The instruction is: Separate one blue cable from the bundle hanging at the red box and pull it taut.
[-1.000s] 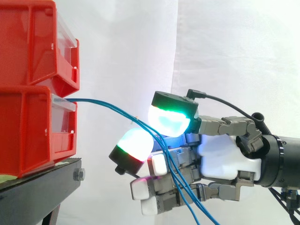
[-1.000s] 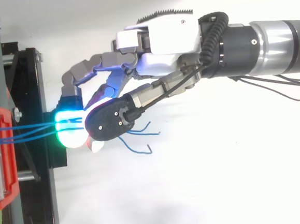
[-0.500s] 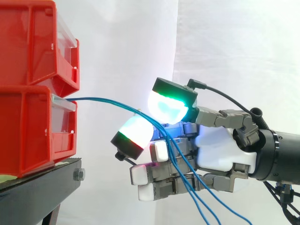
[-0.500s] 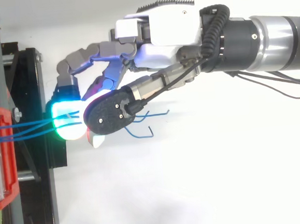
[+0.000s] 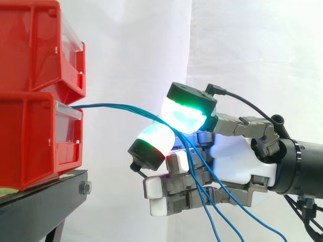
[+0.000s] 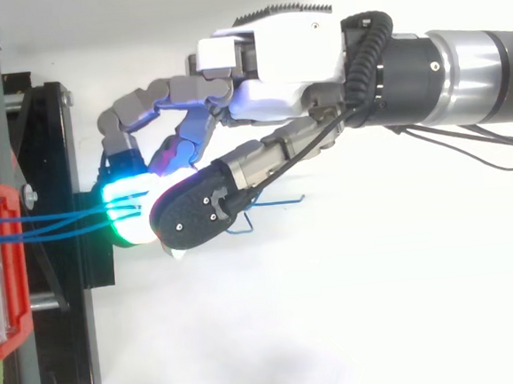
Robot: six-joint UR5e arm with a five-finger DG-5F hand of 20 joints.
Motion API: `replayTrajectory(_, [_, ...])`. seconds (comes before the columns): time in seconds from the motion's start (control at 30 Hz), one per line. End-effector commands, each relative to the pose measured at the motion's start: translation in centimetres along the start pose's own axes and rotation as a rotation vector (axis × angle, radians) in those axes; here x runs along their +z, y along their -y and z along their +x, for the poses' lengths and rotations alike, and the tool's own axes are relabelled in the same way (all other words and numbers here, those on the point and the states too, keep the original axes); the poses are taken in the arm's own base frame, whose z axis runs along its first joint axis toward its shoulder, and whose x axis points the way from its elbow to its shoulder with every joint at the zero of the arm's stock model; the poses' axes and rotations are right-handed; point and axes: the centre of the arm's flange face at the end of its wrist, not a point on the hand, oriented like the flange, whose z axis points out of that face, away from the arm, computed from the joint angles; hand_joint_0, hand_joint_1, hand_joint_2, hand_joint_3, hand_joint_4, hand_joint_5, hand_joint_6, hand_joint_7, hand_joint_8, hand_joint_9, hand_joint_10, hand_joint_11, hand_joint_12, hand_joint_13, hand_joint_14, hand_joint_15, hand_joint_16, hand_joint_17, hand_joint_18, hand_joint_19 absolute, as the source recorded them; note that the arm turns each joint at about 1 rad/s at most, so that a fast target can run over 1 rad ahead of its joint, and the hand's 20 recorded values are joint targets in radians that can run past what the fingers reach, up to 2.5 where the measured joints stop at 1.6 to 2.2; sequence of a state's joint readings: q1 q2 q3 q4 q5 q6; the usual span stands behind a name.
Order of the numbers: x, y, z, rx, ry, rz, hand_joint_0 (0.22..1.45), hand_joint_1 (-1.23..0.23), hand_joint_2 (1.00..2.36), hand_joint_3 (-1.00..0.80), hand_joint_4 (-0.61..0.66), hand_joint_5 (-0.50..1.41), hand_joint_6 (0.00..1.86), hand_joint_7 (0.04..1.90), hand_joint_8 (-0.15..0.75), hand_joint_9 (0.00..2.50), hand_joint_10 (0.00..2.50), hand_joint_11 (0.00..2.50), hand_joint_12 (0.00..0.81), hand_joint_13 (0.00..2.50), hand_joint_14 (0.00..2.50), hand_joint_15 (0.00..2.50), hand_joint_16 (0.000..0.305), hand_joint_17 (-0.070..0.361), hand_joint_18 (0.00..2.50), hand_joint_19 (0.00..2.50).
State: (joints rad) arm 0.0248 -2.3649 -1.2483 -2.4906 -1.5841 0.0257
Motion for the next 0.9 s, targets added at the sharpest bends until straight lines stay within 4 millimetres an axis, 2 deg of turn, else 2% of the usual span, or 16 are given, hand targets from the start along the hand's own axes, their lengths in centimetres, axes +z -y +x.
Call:
replayTrajectory(0.0, [0.1, 0.0, 0.1, -0.001, -0.002, -0.002, 0.63, -0.71, 1.02, -0.14, 0.19, -0.14, 0.67, 1.25, 0.352, 1.04, 0.02, 0.71, 0.328, 0.86, 0.02, 0.42, 0.03, 0.068, 0.72, 0.28])
replayTrajectory(0.13, [0.0, 0.1, 0.1, -0.001, 0.0, 0.001, 0.64, -0.75, 1.02, -0.16, 0.16, -0.16, 0.75, 1.16, 0.346, 1.07, 0.02, 0.88, 0.333, 0.84, 0.02, 0.42, 0.031, 0.069, 0.71, 0.26])
replayTrajectory(0.27, [0.1, -0.1, 0.2, 0.002, 0.0, -0.003, 0.66, -0.74, 1.02, -0.16, 0.16, -0.18, 0.8, 1.07, 0.316, 1.13, 0.02, 1.33, 0.342, 0.83, 0.02, 0.49, 0.032, 0.071, 0.7, 0.26])
replayTrajectory(0.3, [0.1, 0.0, 0.2, 0.005, 0.0, -0.002, 0.66, -0.74, 1.02, -0.17, 0.16, -0.19, 0.81, 1.05, 0.304, 1.14, 0.01, 1.5, 0.348, 0.87, 0.02, 0.56, 0.032, 0.071, 0.7, 0.25])
replayTrajectory(0.33, [0.1, -0.1, 0.2, 0.009, 0.001, 0.0, 0.66, -0.74, 1.02, -0.17, 0.16, -0.19, 0.81, 1.04, 0.301, 1.15, 0.01, 1.52, 0.345, 0.87, 0.02, 0.57, 0.032, 0.071, 0.7, 0.25])
replayTrajectory(0.37, [0.0, 0.0, 0.2, 0.012, 0.001, 0.003, 0.66, -0.73, 1.02, -0.18, 0.16, -0.19, 0.82, 1.03, 0.291, 1.16, 0.0, 1.69, 0.354, 0.95, 0.02, 0.69, 0.032, 0.071, 0.71, 0.27])
replayTrajectory(0.47, [0.0, 0.1, 0.2, 0.015, 0.002, 0.007, 0.67, -0.72, 1.02, -0.19, 0.17, -0.2, 0.82, 1.0, 0.284, 1.08, 0.3, 1.68, 0.364, 1.04, 0.03, 0.92, 0.032, 0.073, 0.73, 0.29])
replayTrajectory(0.6, [-0.1, 0.1, 0.2, 0.019, -0.003, 0.015, 0.67, -0.72, 1.02, -0.2, 0.17, -0.2, 0.81, 1.01, 0.28, 1.02, 0.51, 1.67, 0.353, 1.15, 0.02, 1.23, 0.035, 0.078, 0.76, 0.36])
replayTrajectory(0.7, [-0.1, 0.0, -0.1, 0.02, 0.002, 0.014, 0.68, -0.72, 1.02, -0.22, 0.17, -0.2, 0.81, 1.0, 0.279, 0.97, 0.79, 1.57, 0.331, 1.22, 0.01, 1.52, 0.038, 0.086, 0.83, 0.48])
replayTrajectory(0.73, [0.0, -0.2, -0.2, 0.021, 0.002, 0.009, 0.68, -0.72, 1.02, -0.22, 0.17, -0.19, 0.81, 1.0, 0.285, 0.94, 0.97, 1.53, 0.325, 1.24, 0.01, 1.64, 0.04, 0.089, 0.87, 0.53])
replayTrajectory(0.77, [0.3, -0.6, -0.2, 0.027, 0.003, 0.001, 0.69, -0.72, 1.02, -0.23, 0.17, -0.2, 0.81, 1.0, 0.284, 0.93, 1.06, 1.51, 0.324, 1.26, 0.04, 1.74, 0.04, 0.091, 0.89, 0.58])
replayTrajectory(0.83, [0.4, -0.7, -0.3, 0.032, 0.003, 0.004, 0.69, -0.73, 1.02, -0.22, 0.17, -0.2, 0.81, 1.01, 0.284, 0.92, 1.12, 1.49, 0.325, 1.22, 0.22, 1.73, 0.041, 0.093, 0.92, 0.63])
replayTrajectory(0.87, [0.4, -1.6, -0.4, 0.042, 0.005, 0.009, 0.69, -0.73, 1.02, -0.22, 0.16, -0.2, 0.81, 1.01, 0.278, 0.91, 1.14, 1.48, 0.328, 1.2, 0.37, 1.72, 0.042, 0.094, 0.94, 0.65])
